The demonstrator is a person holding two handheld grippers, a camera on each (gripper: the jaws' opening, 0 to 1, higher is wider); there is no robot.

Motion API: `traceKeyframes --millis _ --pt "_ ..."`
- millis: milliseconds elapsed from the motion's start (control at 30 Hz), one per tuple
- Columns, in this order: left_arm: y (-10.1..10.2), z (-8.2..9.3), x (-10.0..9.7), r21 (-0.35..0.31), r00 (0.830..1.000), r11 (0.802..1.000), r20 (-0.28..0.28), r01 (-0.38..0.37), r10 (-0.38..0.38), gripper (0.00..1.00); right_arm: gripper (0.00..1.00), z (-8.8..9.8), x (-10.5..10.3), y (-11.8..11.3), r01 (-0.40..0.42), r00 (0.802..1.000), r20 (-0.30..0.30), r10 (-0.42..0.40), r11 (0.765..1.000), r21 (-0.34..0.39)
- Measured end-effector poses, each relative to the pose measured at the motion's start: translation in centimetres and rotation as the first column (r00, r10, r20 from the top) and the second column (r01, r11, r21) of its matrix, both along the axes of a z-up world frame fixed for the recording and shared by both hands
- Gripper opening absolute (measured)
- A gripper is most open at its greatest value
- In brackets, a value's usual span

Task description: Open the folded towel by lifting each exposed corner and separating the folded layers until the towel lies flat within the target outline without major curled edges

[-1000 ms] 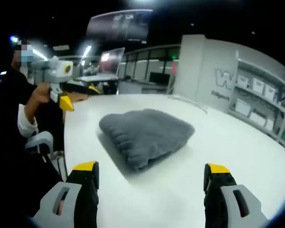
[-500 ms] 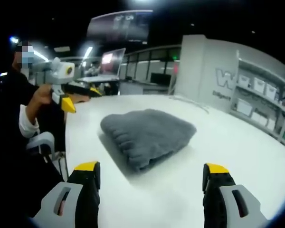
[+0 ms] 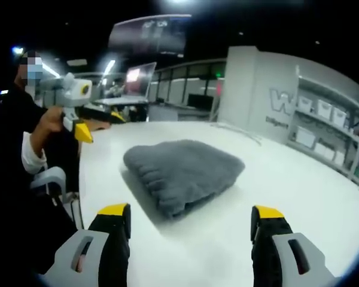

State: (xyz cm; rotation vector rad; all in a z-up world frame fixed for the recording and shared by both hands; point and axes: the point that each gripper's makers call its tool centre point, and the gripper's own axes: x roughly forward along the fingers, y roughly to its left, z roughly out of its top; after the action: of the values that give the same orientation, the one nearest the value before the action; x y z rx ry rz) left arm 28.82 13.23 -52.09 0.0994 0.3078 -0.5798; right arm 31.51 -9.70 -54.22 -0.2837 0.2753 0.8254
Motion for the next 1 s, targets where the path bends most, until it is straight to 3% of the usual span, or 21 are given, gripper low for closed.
traceKeyframes --millis 333,700,1000 --pt "0.08 -0.25 0.23 0.004 1.000 1.000 -0.005 0.000 0.000 0.95 0.80 -0.30 0.14 0.09 -0.011 1.000 0.006 0.011 1.000 -0.029" --pt "-0.10 -0.29 0.17 -0.003 1.000 1.000 -0.002 0.001 -0.001 0.95 0.77 -0.18 -0.52 0.80 -0.037 0.999 0.014 0.037 0.999 -0.015" --pt "-0.16 -0.49 0.08 -0.003 1.000 1.000 -0.007 0.002 -0.002 0.95 0.85 -0.11 -0.55 0.69 -0.023 1.000 0.005 0.023 1.000 0.018"
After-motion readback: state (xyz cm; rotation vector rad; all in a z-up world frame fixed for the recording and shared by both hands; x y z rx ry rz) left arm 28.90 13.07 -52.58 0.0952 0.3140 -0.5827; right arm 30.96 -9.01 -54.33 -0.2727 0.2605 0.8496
